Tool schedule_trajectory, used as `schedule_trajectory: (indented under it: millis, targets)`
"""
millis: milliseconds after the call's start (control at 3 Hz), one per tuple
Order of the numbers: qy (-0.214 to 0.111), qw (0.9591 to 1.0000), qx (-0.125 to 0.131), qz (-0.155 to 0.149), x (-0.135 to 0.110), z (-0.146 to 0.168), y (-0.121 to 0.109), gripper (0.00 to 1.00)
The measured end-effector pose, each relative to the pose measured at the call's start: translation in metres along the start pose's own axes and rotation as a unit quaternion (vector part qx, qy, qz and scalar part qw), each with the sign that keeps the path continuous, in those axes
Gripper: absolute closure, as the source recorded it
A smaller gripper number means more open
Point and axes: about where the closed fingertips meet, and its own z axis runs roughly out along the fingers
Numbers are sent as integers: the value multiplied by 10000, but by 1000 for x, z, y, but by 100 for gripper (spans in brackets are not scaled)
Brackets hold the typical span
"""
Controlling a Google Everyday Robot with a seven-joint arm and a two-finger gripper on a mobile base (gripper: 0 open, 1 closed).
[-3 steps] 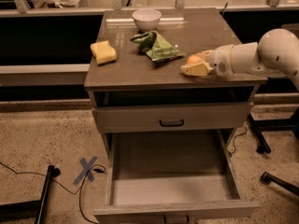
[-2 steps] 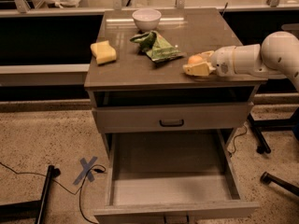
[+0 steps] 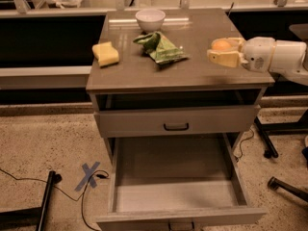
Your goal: Place orange into middle drawer
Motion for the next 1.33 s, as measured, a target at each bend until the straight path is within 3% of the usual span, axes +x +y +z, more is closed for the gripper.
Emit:
schedule_trajectory:
  millis: [333, 667, 1000, 1333]
  targets:
    - [-343, 9990, 42, -277, -3, -27, 17, 100]
    - [-103, 9980, 11, -627, 58, -57, 46, 100]
    - [-31, 9904, -110, -1379, 82, -73, 64, 100]
    - [-39, 9875, -121, -1571, 81, -71, 64, 100]
